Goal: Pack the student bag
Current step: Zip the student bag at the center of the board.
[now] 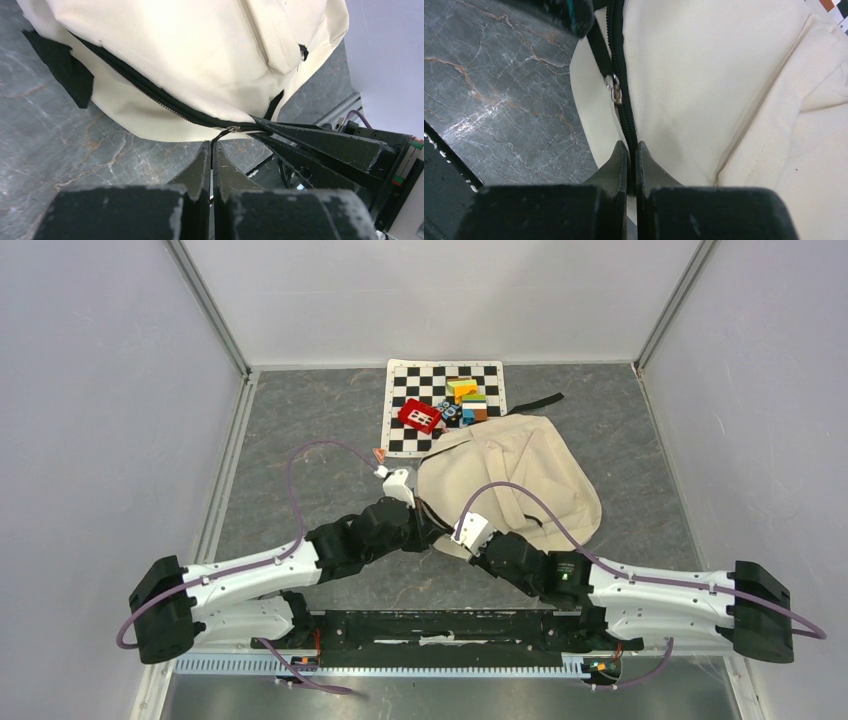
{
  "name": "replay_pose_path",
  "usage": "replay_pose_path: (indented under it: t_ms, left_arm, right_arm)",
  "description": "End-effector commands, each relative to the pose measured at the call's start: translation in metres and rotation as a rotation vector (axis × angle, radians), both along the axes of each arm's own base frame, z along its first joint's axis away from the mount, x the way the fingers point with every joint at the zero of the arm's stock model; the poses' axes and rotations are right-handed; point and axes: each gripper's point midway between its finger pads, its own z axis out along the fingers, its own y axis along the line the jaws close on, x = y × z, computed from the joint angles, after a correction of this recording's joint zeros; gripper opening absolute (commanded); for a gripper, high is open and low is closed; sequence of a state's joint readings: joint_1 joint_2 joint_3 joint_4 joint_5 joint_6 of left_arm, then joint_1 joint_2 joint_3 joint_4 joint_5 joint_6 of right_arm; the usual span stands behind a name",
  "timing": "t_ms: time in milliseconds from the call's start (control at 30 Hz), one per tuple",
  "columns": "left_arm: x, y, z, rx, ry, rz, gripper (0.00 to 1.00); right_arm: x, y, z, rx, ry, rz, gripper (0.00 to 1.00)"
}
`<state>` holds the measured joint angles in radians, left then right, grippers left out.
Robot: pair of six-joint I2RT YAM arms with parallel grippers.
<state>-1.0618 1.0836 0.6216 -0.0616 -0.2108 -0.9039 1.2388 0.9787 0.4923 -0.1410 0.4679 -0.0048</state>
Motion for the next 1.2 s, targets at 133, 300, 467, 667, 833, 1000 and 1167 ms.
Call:
replay_pose_path:
  t_ms: [133, 300, 467, 667, 833, 1000, 1167]
  left_arm:
    - [0.045, 0.033, 0.037, 0.128, -0.127, 0.092, 0.02]
    - [0.065, 0.049, 0.032, 0.138, -0.104, 0.103, 0.02]
    - [0.082, 0.056, 0.031, 0.129, -0.106, 0.077, 0.02]
    - [0.110, 0.066, 0.040, 0.130, -0.121, 0.050, 0.02]
    - [0.134, 0.075, 0.033, 0.194, -0.083, 0.013, 0.02]
    - [0.142, 0.062, 0.047, 0.201, -0.073, -0.105, 0.02]
    - [0.128, 0.042, 0.070, 0.152, -0.149, -0.301, 0.02]
  right_arm:
    - [-0.004, -0.014, 0.007, -0.011, 0.018, -0.032, 0.00]
    - [-0.007, -0.013, 0.018, 0.016, 0.018, -0.023, 0.00]
    - [-0.011, -0.008, 0.027, 0.041, 0.033, 0.007, 0.00]
    - [-0.022, -0.003, 0.028, 0.028, 0.080, 0.054, 0.00]
    - [-0.032, 0.001, 0.036, 0.059, 0.110, 0.088, 0.00]
    - [-0.034, 0.003, 0.056, 0.124, 0.110, 0.083, 0.00]
    - [-0.025, 0.010, 0.080, 0.228, 0.078, 0.020, 0.42]
